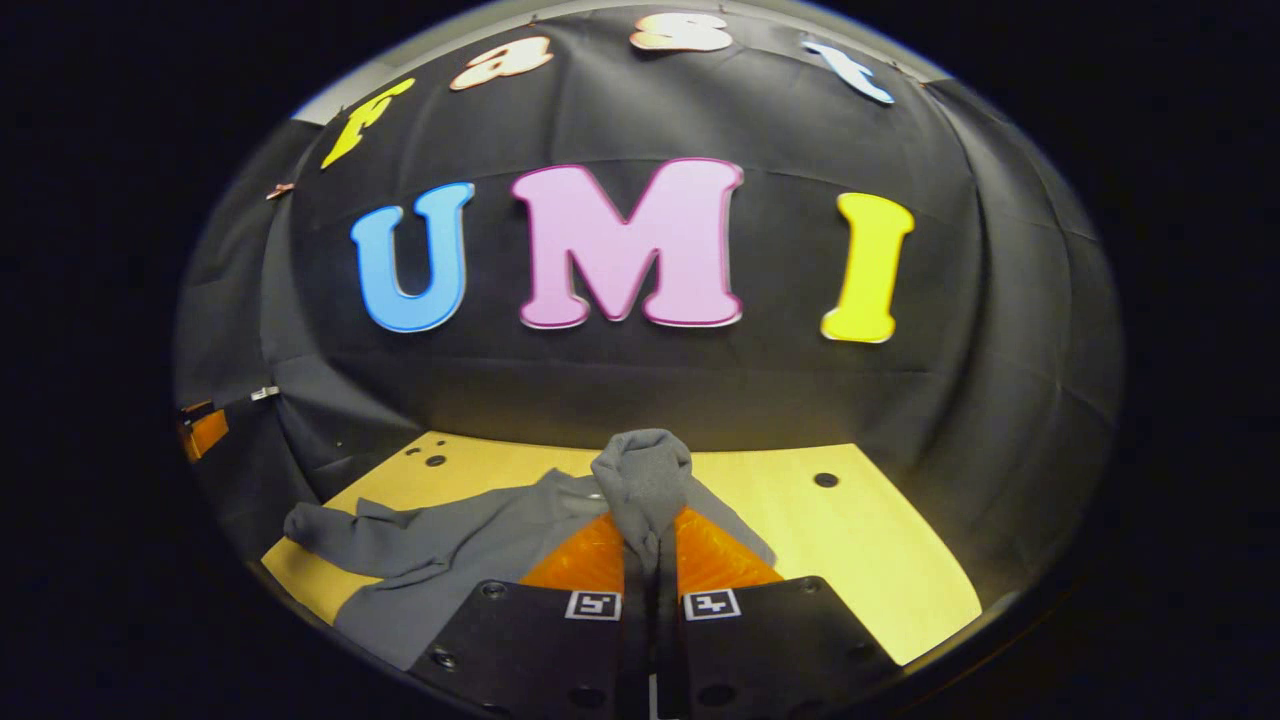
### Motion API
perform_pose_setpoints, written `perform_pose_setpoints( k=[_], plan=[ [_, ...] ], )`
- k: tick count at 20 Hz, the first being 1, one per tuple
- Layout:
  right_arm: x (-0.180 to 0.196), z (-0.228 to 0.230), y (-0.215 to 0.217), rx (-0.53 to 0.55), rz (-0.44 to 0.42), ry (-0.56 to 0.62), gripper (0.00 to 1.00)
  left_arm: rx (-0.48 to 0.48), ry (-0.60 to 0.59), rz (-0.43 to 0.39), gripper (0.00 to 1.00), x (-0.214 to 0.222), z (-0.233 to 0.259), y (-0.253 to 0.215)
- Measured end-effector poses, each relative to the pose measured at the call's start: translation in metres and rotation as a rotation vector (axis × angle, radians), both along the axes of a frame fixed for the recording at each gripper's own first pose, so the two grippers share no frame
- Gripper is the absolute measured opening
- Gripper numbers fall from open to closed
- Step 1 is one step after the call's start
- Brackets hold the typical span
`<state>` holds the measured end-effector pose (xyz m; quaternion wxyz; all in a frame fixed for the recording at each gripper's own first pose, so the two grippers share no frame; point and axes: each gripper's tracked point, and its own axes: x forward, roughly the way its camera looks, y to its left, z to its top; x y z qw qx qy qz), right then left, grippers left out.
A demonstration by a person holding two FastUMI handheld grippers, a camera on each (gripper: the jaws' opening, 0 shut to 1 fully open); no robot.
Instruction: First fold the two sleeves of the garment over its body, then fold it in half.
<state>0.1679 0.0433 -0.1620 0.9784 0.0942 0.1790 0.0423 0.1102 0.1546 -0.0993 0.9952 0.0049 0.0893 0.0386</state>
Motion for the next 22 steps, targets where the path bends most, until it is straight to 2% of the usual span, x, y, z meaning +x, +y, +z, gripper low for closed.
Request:
perform_pose_setpoints(
  k=[5, 11, 16, 21, 22],
  plan=[
    [0.019, -0.021, 0.085, -0.005, 0.090, 0.047, 0.08, -0.041, 0.037, 0.039, 0.95, 0.009, -0.042, 0.053],
    [0.031, -0.081, 0.162, -0.053, 0.170, 0.160, 0.08, -0.030, 0.139, 0.065, 0.94, 0.019, -0.118, 0.104],
    [0.039, -0.137, 0.204, -0.058, 0.169, 0.264, 0.08, -0.085, 0.261, 0.094, 0.95, 0.028, -0.199, 0.139],
    [0.041, -0.181, 0.226, -0.127, 0.201, 0.344, 0.08, -0.152, 0.378, 0.105, 0.95, 0.041, -0.267, 0.156],
    [0.040, -0.188, 0.230, -0.126, 0.202, 0.361, 0.11, -0.156, 0.395, 0.106, 0.95, 0.043, -0.277, 0.159]
  ],
)
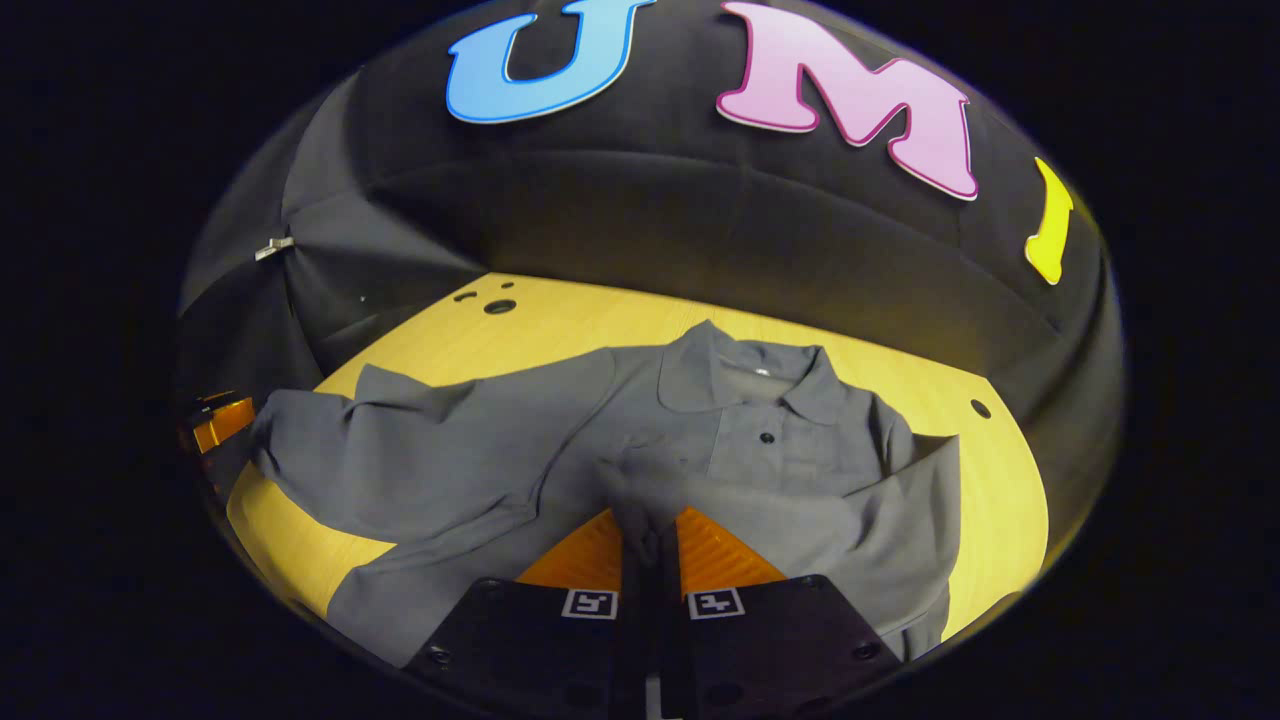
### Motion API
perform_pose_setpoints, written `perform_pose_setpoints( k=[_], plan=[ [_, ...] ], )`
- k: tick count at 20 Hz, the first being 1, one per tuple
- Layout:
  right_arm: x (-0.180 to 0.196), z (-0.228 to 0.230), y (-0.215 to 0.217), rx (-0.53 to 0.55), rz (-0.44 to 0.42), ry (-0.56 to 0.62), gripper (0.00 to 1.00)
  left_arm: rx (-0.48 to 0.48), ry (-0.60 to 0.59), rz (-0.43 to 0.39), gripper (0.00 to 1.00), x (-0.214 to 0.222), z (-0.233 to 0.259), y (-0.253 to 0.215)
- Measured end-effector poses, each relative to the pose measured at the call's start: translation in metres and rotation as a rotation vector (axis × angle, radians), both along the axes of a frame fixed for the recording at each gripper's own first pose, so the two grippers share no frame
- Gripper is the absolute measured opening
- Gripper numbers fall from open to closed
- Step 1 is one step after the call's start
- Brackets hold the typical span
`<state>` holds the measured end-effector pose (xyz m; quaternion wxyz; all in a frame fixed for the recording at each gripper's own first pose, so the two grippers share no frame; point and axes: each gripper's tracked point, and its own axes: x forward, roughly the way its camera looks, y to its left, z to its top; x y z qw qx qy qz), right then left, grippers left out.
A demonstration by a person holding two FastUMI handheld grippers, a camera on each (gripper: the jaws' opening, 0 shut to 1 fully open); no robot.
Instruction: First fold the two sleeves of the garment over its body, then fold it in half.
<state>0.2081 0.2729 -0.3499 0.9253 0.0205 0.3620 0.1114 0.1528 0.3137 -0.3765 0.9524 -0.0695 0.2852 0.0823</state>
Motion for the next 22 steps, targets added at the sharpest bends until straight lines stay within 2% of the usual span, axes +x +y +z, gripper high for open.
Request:
perform_pose_setpoints(
  k=[2, 4, 5, 7, 8, 9, 10, 13, 14, 15, 16, 18, 19, 20, 22],
  plan=[
    [-0.001, -0.009, 0.007, 0.013, -0.008, 0.030, 0.14, -0.016, 0.039, 0.009, 0.95, 0.000, -0.020, 0.004],
    [-0.003, -0.013, 0.014, 0.034, -0.011, 0.050, 0.22, -0.042, 0.077, 0.025, 0.95, 0.001, -0.039, 0.010],
    [-0.008, -0.012, 0.024, 0.076, -0.002, 0.073, 0.22, -0.051, 0.093, 0.025, 0.96, 0.001, -0.044, 0.009],
    [-0.012, -0.006, 0.040, 0.133, 0.006, 0.084, 0.37, -0.053, 0.111, 0.019, 0.96, -0.001, -0.049, 0.007],
    [-0.013, 0.000, 0.048, 0.163, 0.016, 0.080, 0.72, -0.051, 0.117, 0.015, 0.96, 0.000, -0.051, 0.006],
    [-0.014, 0.006, 0.054, 0.185, 0.026, 0.071, 0.62, -0.048, 0.123, 0.009, 0.96, 0.000, -0.054, 0.004],
    [-0.016, 0.012, 0.058, 0.200, 0.034, 0.065, 0.66, -0.044, 0.128, 0.007, 0.96, 0.000, -0.056, 0.003],
    [-0.022, 0.024, 0.060, 0.229, 0.043, 0.060, 0.68, -0.041, 0.154, 0.014, 0.96, -0.001, -0.063, 0.003],
    [-0.024, 0.029, 0.059, 0.232, 0.045, 0.055, 0.71, -0.038, 0.166, 0.017, 0.92, -0.003, -0.066, 0.004],
    [-0.025, 0.032, 0.054, 0.230, 0.043, 0.048, 0.73, -0.031, 0.156, 0.023, 0.98, -0.001, -0.065, 0.006],
    [-0.027, 0.035, 0.049, 0.227, 0.039, 0.044, 0.77, -0.024, 0.169, 0.027, 0.98, -0.004, -0.066, 0.009],
    [-0.031, 0.040, 0.039, 0.233, 0.024, 0.041, 0.77, -0.007, 0.183, 0.023, 0.89, -0.006, -0.064, 0.012],
    [-0.033, 0.044, 0.032, 0.236, 0.012, 0.037, 0.77, 0.009, 0.185, 0.019, 0.81, -0.006, -0.061, 0.014],
    [-0.034, 0.047, 0.026, 0.234, 0.002, 0.030, 0.77, 0.019, 0.193, 0.000, 0.79, -0.005, -0.059, 0.013],
    [-0.037, 0.054, 0.011, 0.220, -0.014, 0.016, 0.77, 0.055, 0.207, -0.006, 0.41, -0.002, -0.060, 0.012]
  ],
)
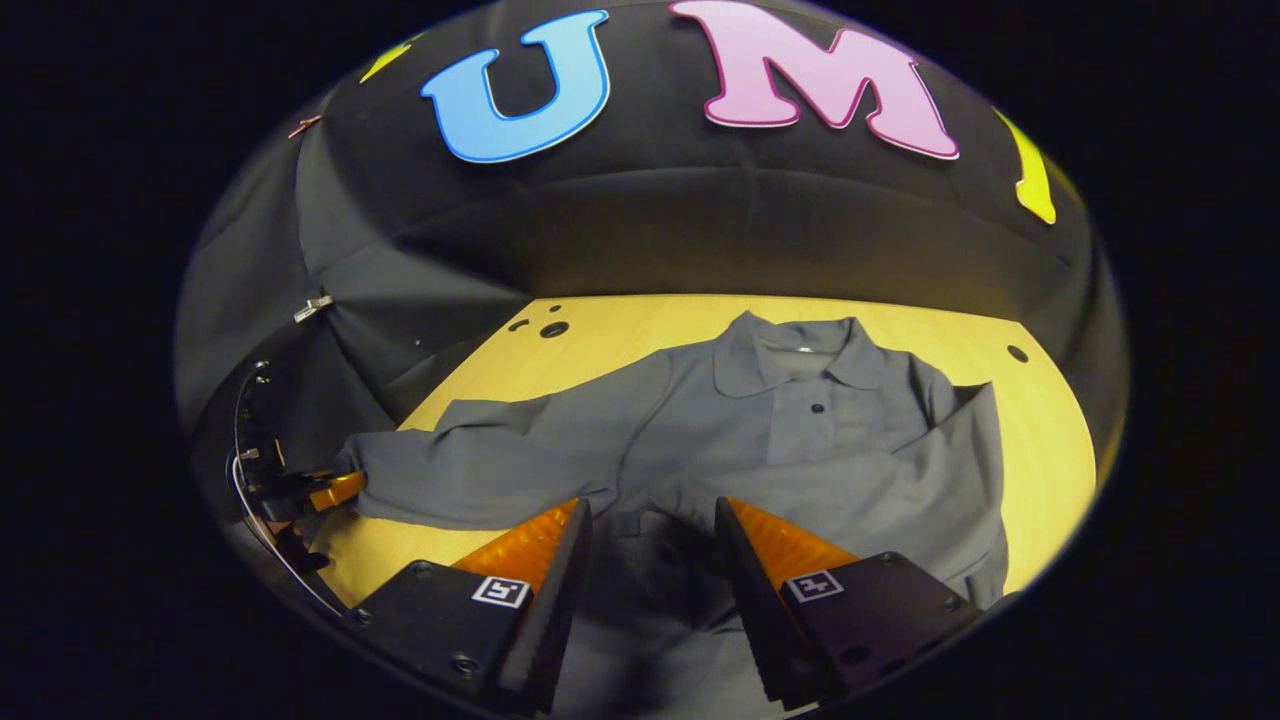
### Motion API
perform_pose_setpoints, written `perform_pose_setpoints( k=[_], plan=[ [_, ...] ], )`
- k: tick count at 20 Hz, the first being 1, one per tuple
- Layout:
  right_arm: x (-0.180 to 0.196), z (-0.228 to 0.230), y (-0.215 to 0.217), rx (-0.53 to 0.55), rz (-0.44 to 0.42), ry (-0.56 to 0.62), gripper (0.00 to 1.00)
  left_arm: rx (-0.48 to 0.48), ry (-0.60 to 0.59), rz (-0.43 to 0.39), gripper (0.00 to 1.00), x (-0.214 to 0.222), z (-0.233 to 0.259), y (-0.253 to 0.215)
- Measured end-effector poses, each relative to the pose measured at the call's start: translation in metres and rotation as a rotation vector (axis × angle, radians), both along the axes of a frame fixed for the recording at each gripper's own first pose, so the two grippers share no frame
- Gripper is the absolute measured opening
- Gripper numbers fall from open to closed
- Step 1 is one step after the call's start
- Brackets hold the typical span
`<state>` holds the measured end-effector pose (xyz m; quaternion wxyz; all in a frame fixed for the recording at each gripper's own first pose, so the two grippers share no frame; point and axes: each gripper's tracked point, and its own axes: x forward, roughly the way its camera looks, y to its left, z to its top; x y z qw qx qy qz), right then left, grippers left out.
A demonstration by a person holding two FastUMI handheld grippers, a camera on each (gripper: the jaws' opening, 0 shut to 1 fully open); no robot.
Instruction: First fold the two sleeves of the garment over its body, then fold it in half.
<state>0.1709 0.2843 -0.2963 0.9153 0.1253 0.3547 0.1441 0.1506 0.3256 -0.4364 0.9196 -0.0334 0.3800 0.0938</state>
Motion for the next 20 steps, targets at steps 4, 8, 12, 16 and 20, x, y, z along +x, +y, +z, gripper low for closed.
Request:
perform_pose_setpoints(
  k=[4, 8, 12, 16, 20],
  plan=[
    [-0.012, 0.015, -0.034, 0.005, -0.056, -0.024, 0.77, 0.050, -0.063, -0.028, 0.13, 0.003, 0.037, -0.014],
    [-0.019, 0.020, -0.068, -0.002, -0.087, -0.039, 0.77, 0.020, -0.159, -0.049, 0.11, 0.007, 0.092, -0.037],
    [-0.025, 0.030, -0.104, -0.030, -0.095, -0.072, 0.77, -0.038, -0.233, -0.065, 0.12, 0.012, 0.148, -0.074],
    [-0.031, 0.035, -0.138, -0.054, -0.077, -0.100, 0.77, -0.080, -0.275, -0.084, 0.11, 0.019, 0.198, -0.122],
    [-0.030, 0.033, -0.178, -0.046, -0.118, -0.113, 0.77, -0.110, -0.282, -0.136, 0.11, 0.030, 0.234, -0.184]
  ],
)
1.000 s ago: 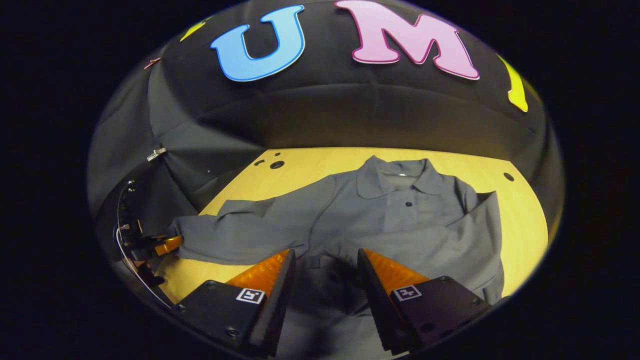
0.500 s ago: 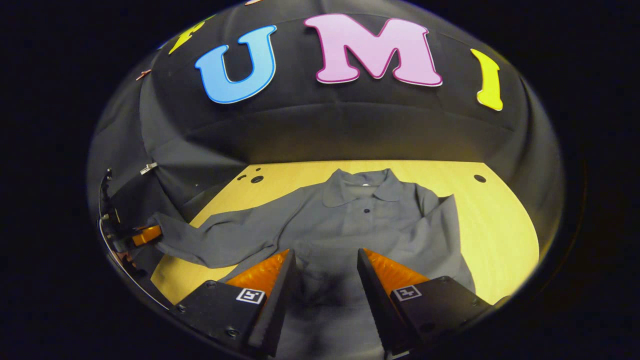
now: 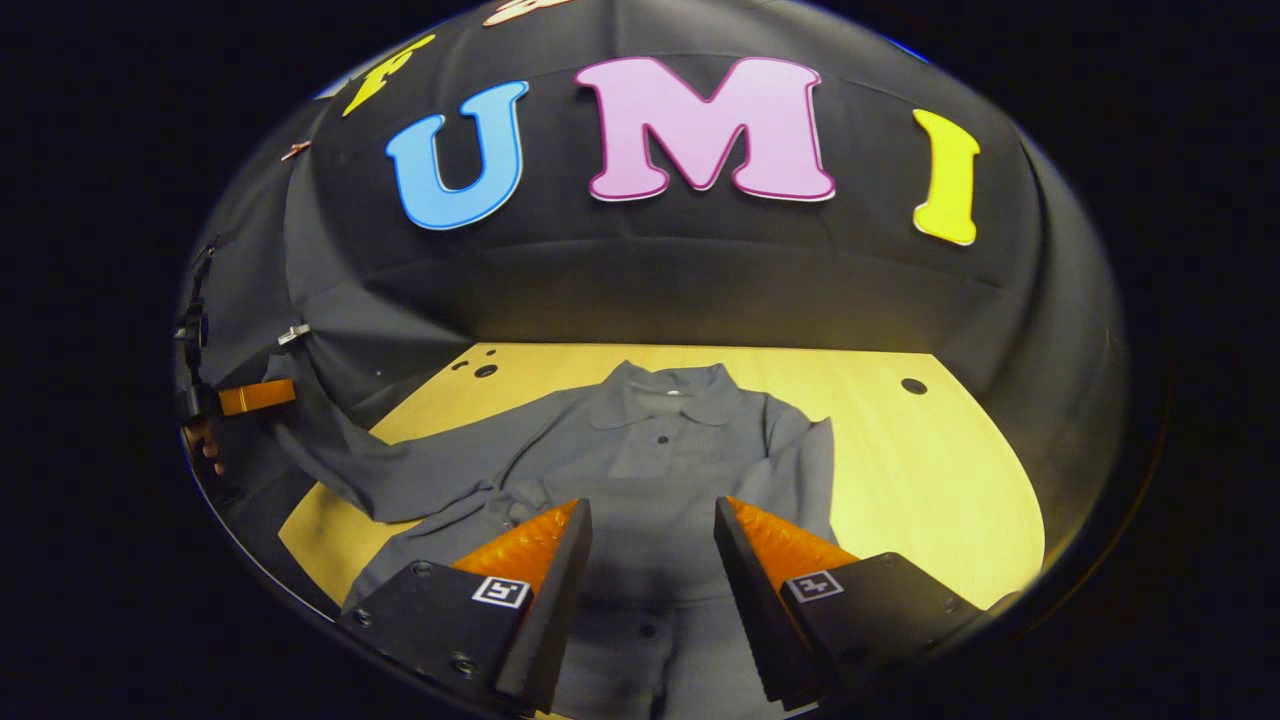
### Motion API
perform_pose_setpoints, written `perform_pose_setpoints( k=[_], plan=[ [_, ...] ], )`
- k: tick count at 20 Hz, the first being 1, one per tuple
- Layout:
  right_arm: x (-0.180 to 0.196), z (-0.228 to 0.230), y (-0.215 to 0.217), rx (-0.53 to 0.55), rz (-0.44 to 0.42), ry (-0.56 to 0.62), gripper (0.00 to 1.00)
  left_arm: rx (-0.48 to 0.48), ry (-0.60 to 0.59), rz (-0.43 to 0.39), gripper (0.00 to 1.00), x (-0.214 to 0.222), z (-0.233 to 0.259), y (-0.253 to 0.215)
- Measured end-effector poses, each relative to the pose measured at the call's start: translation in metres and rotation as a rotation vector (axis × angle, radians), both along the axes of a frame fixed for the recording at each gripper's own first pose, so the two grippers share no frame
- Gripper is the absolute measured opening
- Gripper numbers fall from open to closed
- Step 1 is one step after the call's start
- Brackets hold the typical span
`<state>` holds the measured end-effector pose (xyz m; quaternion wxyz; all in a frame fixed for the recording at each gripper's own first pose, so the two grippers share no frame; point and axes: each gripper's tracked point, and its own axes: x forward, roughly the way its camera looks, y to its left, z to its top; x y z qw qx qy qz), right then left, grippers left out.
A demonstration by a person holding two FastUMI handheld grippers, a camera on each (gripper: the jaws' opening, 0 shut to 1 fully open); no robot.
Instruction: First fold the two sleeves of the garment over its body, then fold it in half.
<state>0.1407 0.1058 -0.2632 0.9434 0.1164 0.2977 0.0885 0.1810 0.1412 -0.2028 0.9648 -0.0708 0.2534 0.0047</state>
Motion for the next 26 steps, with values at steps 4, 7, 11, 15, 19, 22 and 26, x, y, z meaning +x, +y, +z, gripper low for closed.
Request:
perform_pose_setpoints(
  k=[4, 7, 11, 15, 19, 22, 26],
  plan=[
    [-0.002, -0.008, -0.048, -0.001, -0.041, -0.003, 0.77, -0.027, 0.002, -0.077, 0.11, 0.010, 0.023, -0.077],
    [-0.014, -0.019, -0.093, -0.011, -0.079, 0.004, 0.77, -0.040, -0.014, -0.183, 0.12, 0.016, 0.033, -0.153],
    [-0.035, -0.037, -0.137, -0.004, -0.123, 0.036, 0.77, -0.079, -0.017, -0.268, 0.12, 0.022, 0.031, -0.235],
    [-0.054, -0.049, -0.164, 0.011, -0.132, 0.057, 0.89, -0.093, -0.006, -0.342, 0.12, 0.029, 0.022, -0.300],
    [-0.068, -0.066, -0.181, 0.031, -0.128, 0.090, 0.90, -0.089, 0.015, -0.406, 0.12, 0.029, 0.005, -0.358],
    [-0.079, -0.081, -0.195, 0.019, -0.128, 0.124, 0.93, -0.066, 0.035, -0.463, 0.12, 0.025, -0.015, -0.399],
    [-0.087, -0.097, -0.205, 0.026, -0.112, 0.161, 0.93, -0.037, 0.067, -0.517, 0.12, 0.017, -0.052, -0.446]
  ],
)
